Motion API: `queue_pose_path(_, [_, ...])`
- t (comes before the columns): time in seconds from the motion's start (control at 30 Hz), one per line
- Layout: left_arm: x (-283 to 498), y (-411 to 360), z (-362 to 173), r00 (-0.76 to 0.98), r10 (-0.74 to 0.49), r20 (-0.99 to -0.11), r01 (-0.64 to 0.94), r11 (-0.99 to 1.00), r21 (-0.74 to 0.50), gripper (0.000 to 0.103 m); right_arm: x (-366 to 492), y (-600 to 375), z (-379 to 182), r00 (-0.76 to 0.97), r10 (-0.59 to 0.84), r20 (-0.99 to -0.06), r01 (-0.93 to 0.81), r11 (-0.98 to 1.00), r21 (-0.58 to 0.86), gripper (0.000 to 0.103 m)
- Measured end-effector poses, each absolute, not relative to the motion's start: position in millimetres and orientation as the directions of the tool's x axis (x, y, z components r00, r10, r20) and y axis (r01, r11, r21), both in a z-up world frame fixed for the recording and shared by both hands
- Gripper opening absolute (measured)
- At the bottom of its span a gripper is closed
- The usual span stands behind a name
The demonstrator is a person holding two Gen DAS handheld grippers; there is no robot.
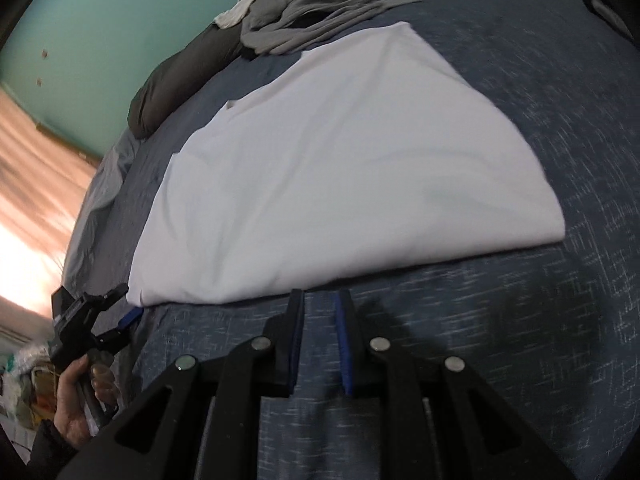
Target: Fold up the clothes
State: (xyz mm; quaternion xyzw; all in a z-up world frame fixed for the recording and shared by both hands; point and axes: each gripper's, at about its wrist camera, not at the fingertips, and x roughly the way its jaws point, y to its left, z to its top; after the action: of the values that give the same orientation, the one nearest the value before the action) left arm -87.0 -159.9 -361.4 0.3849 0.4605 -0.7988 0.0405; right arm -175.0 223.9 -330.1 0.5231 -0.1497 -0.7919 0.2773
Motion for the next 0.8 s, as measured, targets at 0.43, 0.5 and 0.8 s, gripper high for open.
queue_pose_path(0.43, [-101.0,-163.0,-362.6,-0.703,0.232,-0.672,0.455,-0.58,-0.676,0.014,-180.0,248.2,-333.3,-0.323,-0.669,-0.67,0.27,-0.743,0.612,0.015])
queue_pose_path(0.5, [-101.2,-161.8,-359.1,-0.707,0.227,-0.669,0.447,-0.59,-0.672,0.007,-181.4,251.8,-334.6,-0.326,-0.672,-0.665,0.265,-0.74,0.618,0.015])
queue_pose_path(0.8, [-115.3,-136.9,-310.8,-0.758,0.239,-0.606,0.338,-0.651,-0.679,0.005,-184.7,268.9,-333.0,-0.342,-0.694,-0.634,0.244,-0.717,0.654,0.015])
